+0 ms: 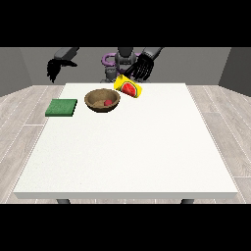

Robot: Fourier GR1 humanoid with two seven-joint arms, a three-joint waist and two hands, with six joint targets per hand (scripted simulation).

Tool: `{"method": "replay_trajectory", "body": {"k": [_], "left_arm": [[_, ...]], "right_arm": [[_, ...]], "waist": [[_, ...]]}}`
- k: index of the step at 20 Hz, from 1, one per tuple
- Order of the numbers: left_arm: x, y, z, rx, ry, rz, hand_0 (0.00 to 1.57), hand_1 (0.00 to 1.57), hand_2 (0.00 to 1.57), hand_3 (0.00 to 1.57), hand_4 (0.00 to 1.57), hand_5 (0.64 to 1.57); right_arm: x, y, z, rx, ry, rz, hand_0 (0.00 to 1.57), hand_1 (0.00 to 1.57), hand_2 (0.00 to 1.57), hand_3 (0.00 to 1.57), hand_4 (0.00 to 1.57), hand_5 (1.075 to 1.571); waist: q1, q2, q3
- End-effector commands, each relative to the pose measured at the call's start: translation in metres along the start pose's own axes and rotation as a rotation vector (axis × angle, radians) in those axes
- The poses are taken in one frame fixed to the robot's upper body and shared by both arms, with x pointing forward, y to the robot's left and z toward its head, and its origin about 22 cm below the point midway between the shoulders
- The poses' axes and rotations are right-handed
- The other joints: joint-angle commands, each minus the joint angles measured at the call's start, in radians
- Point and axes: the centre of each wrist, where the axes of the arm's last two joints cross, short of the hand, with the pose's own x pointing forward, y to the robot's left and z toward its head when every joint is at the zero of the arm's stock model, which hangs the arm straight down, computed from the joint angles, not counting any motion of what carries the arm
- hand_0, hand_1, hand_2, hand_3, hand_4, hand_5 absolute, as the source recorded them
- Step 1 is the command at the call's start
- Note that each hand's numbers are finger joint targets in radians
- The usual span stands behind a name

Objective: Pick the cup and pour the ball into the bowl, then pick the bowl and place it on the pad

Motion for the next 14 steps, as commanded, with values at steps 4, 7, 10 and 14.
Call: {"method": "replay_trajectory", "body": {"k": [4,7,10,14], "left_arm": [[-0.035,0.014,0.022,0.054,0.141,0.662,0.0,0.0,0.0,0.0,0.0,1.556],[-0.049,0.011,0.043,-0.005,0.047,0.835,0.0,0.0,0.0,0.0,0.0,1.564],[-0.065,0.003,0.055,-0.022,-0.038,0.885,0.0,0.0,0.0,0.0,0.0,1.565],[-0.098,0.002,0.068,-0.024,-0.089,0.912,0.0,0.0,0.0,0.0,0.0,1.563]], "right_arm": [[0.0,0.059,-0.027,0.05,-0.063,-0.024,0.0,0.0,0.0,0.0,0.29,1.57],[-0.014,0.075,-0.023,-0.016,-0.036,-0.015,0.0,0.0,0.0,0.0,0.2,1.571],[-0.02,0.101,-0.027,-0.076,-0.057,-0.033,0.0,0.0,0.0,0.0,0.29,1.57],[-0.016,0.106,-0.04,-0.102,-0.067,-0.047,0.0,0.0,0.0,0.0,0.32,1.569]], "waist": [[-0.013,0.102,0.0018],[0.064,0.091,0.0101],[0.095,0.128,0.017],[0.107,0.164,0.0187]]}}
